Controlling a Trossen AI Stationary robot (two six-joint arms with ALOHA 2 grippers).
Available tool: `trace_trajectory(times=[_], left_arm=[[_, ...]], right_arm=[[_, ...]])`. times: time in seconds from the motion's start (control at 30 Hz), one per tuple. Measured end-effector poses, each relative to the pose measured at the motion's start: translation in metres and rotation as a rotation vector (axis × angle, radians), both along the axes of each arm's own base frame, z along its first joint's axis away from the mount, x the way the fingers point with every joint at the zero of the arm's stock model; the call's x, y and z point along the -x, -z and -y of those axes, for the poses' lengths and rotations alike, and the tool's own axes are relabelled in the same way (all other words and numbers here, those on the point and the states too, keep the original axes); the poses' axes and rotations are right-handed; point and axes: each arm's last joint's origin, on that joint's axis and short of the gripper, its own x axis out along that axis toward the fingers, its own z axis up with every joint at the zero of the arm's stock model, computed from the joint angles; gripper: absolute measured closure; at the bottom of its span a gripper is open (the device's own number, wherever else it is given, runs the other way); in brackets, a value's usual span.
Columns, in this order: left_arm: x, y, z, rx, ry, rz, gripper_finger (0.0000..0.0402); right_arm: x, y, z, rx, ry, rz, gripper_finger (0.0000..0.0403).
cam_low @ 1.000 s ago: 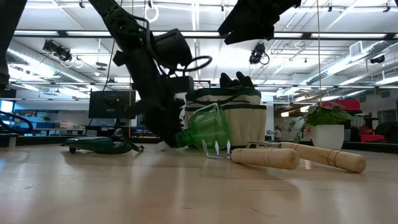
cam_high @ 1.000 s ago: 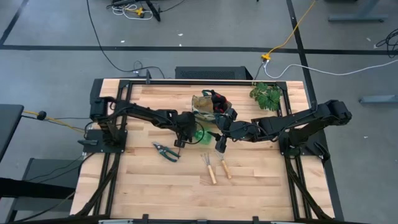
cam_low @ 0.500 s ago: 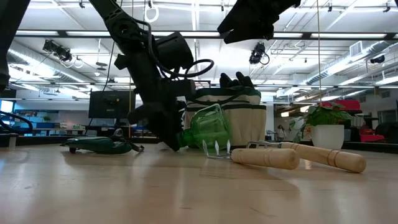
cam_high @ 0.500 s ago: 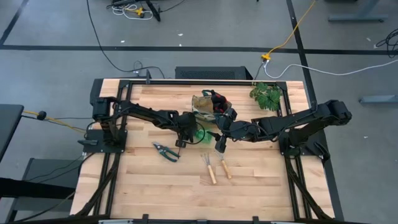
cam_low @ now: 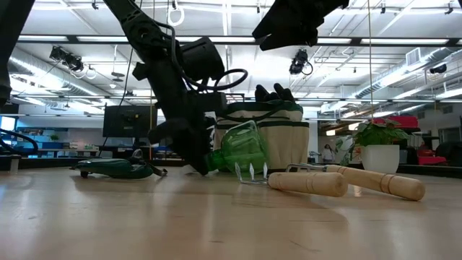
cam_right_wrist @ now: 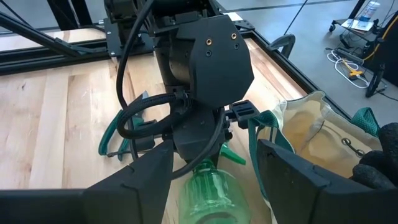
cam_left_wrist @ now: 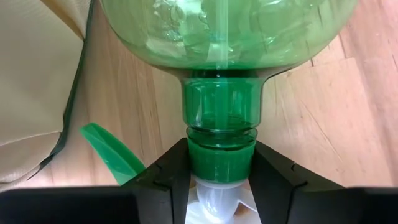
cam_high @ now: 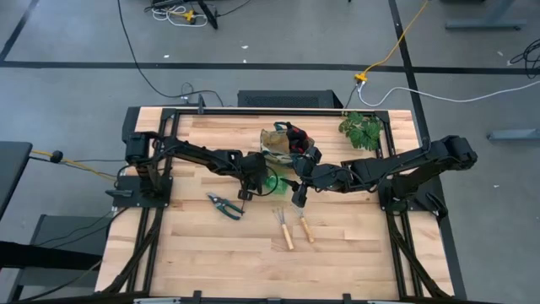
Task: Pick & Place Garden tools in Gardening bag
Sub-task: Put the green spray into the tool bag
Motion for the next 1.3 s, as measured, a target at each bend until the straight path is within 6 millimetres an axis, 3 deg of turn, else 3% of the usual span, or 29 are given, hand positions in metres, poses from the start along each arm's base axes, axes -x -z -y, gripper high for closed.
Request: trace_trajectory(times=[0.27,0.7,0.93,1.3], left_arm=[[0.006,-0.008,0.006,-0.010,-0.024,-0.086,0.0264],[0.009,-0.072,0.034,-0.239,-0.027,-0.209,0.0264],[0.005,-0.106,0.041,-0.334,-0.037,-0.246,0.0264],[0.008,-0.155,0.046,-0.637,-0.008,-0.337,0.0264]], right_arm=[[0.000,0.000,0.000,0.000,0.000,0.000,0.0169],[0.000,0.001,0.000,0.001,0.000,-0.007,0.0169],[0.001,0.002,0.000,0.004,0.000,-0.022,0.0169],[0.001,0.002,0.000,0.004,-0.001,-0.026,0.0169]])
